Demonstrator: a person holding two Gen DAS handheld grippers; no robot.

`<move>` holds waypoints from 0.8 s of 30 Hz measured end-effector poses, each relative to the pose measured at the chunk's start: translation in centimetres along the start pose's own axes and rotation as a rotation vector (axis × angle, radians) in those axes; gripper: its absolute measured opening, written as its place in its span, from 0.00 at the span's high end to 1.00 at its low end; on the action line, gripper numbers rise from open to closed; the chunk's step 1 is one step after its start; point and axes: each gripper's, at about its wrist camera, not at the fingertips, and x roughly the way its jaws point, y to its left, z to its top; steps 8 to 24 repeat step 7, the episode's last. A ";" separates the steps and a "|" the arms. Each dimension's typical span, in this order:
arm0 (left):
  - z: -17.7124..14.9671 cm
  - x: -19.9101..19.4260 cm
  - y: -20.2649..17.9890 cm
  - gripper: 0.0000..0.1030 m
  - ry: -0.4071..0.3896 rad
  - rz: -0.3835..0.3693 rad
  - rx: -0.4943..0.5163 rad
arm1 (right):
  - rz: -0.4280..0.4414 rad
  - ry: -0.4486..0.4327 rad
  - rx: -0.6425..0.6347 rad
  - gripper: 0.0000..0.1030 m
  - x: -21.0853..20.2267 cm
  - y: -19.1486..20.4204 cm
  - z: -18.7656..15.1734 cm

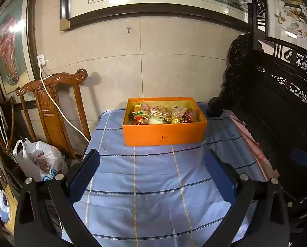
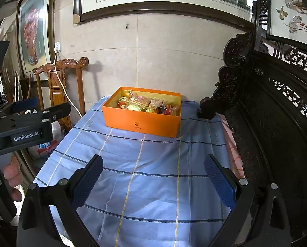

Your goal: Organize snacks

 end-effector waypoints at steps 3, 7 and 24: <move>0.0 0.3 0.1 0.04 0.017 0.022 -0.022 | 0.001 0.000 -0.003 0.04 0.0 0.1 0.0; -0.1 0.5 -0.3 0.04 0.029 0.018 -0.013 | 0.003 0.001 -0.003 0.04 -0.1 0.0 0.0; -0.1 0.5 -0.3 0.04 0.029 0.018 -0.013 | 0.003 0.001 -0.003 0.04 -0.1 0.0 0.0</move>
